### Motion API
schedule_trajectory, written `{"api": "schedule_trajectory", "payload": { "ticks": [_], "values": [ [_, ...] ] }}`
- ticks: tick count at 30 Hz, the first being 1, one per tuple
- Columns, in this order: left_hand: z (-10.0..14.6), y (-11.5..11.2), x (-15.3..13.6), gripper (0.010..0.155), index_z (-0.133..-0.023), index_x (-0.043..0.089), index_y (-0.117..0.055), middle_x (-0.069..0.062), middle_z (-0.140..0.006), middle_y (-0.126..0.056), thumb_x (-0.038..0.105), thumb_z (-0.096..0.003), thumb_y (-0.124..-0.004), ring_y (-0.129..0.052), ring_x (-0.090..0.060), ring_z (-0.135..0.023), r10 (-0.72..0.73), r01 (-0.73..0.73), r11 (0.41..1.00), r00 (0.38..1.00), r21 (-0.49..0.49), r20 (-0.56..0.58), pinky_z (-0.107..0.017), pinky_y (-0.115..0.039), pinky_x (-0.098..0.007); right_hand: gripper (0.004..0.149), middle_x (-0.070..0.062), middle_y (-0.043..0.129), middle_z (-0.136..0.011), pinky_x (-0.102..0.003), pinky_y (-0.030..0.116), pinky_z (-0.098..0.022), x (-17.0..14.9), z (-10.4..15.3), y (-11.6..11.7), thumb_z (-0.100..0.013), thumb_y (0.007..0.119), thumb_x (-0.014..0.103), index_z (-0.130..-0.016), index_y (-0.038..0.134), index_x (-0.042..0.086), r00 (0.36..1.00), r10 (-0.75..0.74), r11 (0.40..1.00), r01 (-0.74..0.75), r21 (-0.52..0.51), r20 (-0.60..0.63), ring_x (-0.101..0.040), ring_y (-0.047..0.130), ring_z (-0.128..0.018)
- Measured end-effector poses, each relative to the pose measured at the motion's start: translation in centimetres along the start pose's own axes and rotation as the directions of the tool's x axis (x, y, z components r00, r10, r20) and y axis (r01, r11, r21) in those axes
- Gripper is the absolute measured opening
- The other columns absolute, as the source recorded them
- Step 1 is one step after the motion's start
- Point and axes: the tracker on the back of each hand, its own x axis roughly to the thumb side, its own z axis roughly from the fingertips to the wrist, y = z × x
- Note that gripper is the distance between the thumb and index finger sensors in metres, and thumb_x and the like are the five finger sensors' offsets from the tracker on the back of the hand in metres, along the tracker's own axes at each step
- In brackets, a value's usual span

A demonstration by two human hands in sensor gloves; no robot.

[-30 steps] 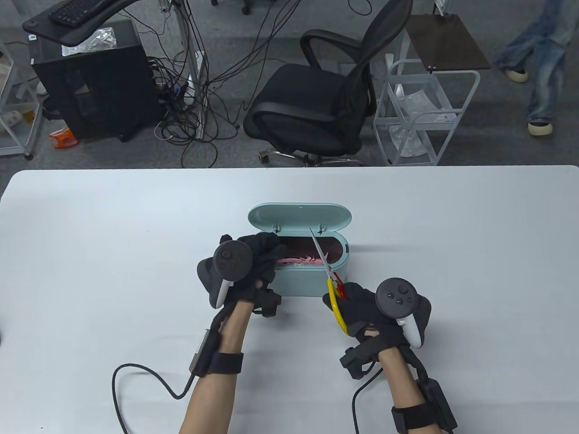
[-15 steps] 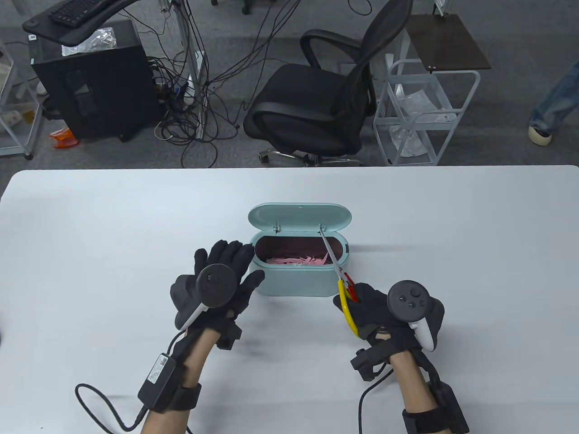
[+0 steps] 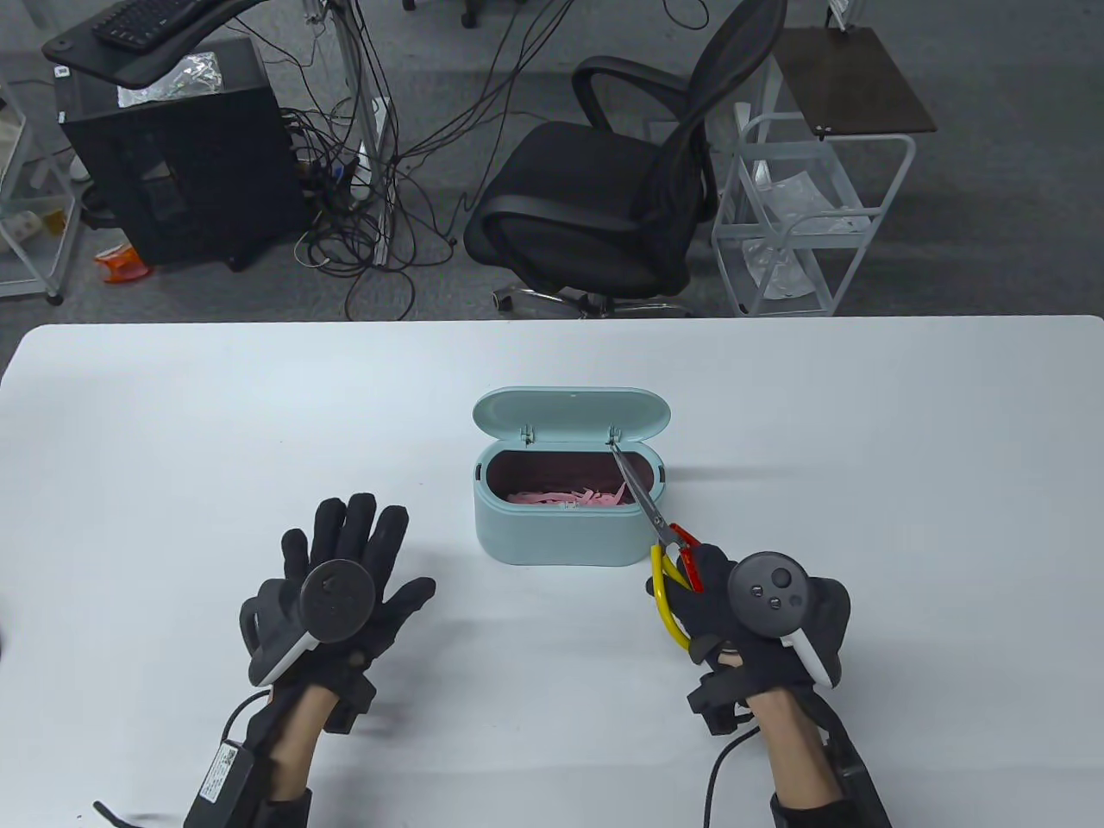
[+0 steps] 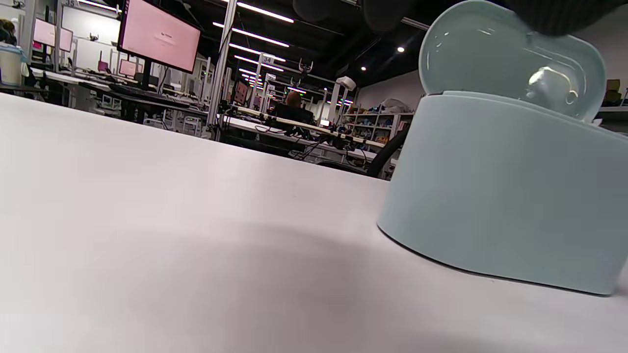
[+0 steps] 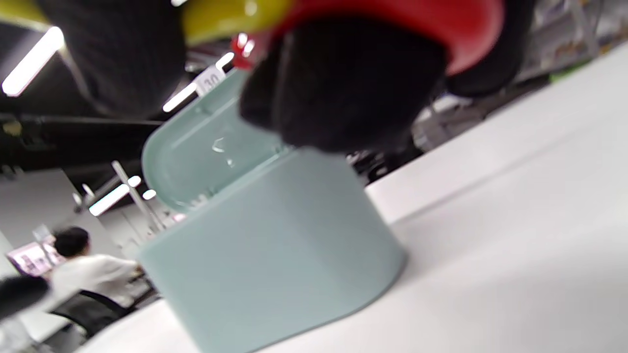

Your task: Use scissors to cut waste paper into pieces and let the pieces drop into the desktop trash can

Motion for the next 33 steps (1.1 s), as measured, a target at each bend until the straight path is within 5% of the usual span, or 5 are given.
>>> {"api": "schedule_trajectory", "payload": {
  "ticks": [5,8,18,33],
  "values": [
    [-0.1,-0.4,-0.3,0.086,-0.117,0.034,-0.041,-0.002,-0.128,-0.035,0.075,-0.0432,-0.061,-0.025,-0.037,-0.117,-0.013,0.013,1.000,1.000,0.002,-0.005,-0.077,-0.024,-0.067,0.061,-0.001,0.106,-0.044,-0.048,0.087,-0.051,0.8,0.5,-0.7,-0.030,0.088,0.060,-0.067,0.091,0.012,0.980,0.198,0.978,-0.197,-0.073,0.009,-0.014,0.109,-0.015],
    [-0.3,-0.5,-0.2,0.085,-0.117,0.033,-0.044,-0.002,-0.128,-0.036,0.074,-0.0434,-0.061,-0.025,-0.037,-0.117,-0.013,0.013,1.000,1.000,-0.008,-0.002,-0.077,-0.024,-0.068,0.066,0.000,0.105,-0.044,-0.046,0.088,-0.051,0.5,0.7,-1.5,-0.028,0.088,0.062,-0.069,0.086,0.010,0.973,0.227,0.973,-0.228,-0.031,-0.040,-0.012,0.109,-0.015],
    [-0.3,-0.6,0.1,0.086,-0.116,0.032,-0.045,-0.003,-0.128,-0.037,0.074,-0.0433,-0.062,-0.026,-0.037,-0.117,-0.010,0.010,1.000,1.000,-0.003,0.010,-0.077,-0.025,-0.068,0.065,0.000,0.101,-0.051,-0.048,0.082,-0.055,-2.1,0.7,-3.7,-0.031,0.087,0.058,-0.076,0.080,0.011,0.940,0.298,0.938,-0.321,-0.133,-0.167,-0.013,0.104,-0.021],
    [-0.5,-0.9,0.6,0.085,-0.116,0.031,-0.046,-0.003,-0.127,-0.038,0.073,-0.0437,-0.062,-0.027,-0.037,-0.117,-0.020,0.020,1.000,1.000,-0.013,0.019,-0.076,-0.026,-0.068,0.067,-0.001,0.100,-0.056,-0.049,0.081,-0.057,-6.4,-0.6,-1.9,-0.032,0.087,0.056,-0.080,0.077,0.009,0.848,0.413,0.903,-0.428,0.029,-0.332,-0.014,0.105,-0.026]
  ]
}}
